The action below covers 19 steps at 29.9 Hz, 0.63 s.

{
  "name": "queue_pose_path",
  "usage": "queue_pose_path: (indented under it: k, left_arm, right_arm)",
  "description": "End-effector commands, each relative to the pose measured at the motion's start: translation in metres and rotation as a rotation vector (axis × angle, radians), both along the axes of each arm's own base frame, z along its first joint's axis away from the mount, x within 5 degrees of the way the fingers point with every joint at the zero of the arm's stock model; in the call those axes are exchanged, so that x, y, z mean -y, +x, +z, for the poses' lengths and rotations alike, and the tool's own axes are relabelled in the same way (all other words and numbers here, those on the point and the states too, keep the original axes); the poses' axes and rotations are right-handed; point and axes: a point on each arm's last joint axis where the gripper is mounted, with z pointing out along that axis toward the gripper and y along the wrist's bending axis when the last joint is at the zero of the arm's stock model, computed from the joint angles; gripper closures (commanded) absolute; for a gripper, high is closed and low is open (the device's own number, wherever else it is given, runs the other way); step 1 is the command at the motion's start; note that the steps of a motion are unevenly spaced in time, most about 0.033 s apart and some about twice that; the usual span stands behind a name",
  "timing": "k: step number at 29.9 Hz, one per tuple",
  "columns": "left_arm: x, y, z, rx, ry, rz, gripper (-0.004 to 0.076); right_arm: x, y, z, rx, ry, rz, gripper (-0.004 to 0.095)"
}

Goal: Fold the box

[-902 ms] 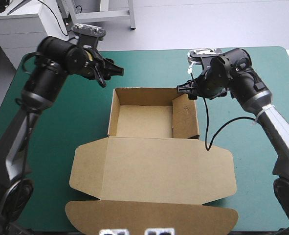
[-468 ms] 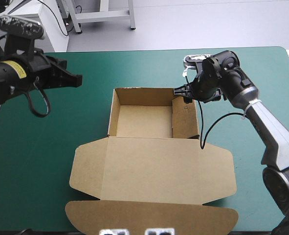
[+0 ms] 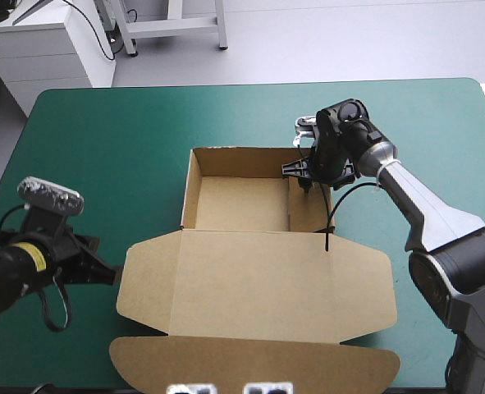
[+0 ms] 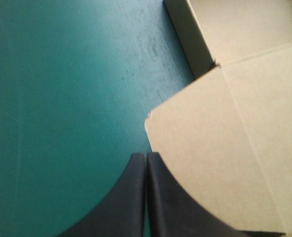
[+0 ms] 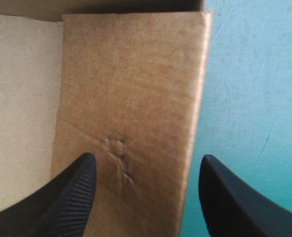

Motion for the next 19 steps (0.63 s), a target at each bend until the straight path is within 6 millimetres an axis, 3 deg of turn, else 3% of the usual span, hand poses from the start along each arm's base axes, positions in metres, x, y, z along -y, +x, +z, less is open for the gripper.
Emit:
queue_pose_path:
  k: [1, 3, 5, 11, 16, 19]
  left_arm:
    - [-0.006, -0.016, -0.022, 0.064, -0.055, -0.010, 0.0732]
    - [-0.008, -0.026, -0.042, 0.043, -0.073, -0.018, 0.0732]
    - [-0.011, -0.033, -0.058, 0.030, -0.077, -0.021, 0.0732]
    - [-0.020, -0.051, -0.093, 0.004, -0.067, -0.021, 0.0732]
    - [-0.022, -0.057, -0.100, -0.001, -0.079, -0.023, 0.0732]
    - [-0.021, -0.057, -0.100, -0.003, -0.083, -0.024, 0.0732]
  right_arm:
    - [0.002, -0.002, 0.012, 0.024, 0.004, -0.002, 0.0356]
    - [-0.001, 0.000, 0.005, 0.001, 0.012, 0.002, 0.0369]
    - [-0.002, 0.002, 0.000, -0.013, 0.014, 0.010, 0.0449]
    - [0.000, 0.003, -0.002, -0.006, -0.012, 0.007, 0.0930]
    - [0.002, 0.004, 0.000, 0.005, -0.026, 0.007, 0.0928]
    - [0.013, 0.004, 0.009, 0.040, -0.053, -0.013, 0.0928]
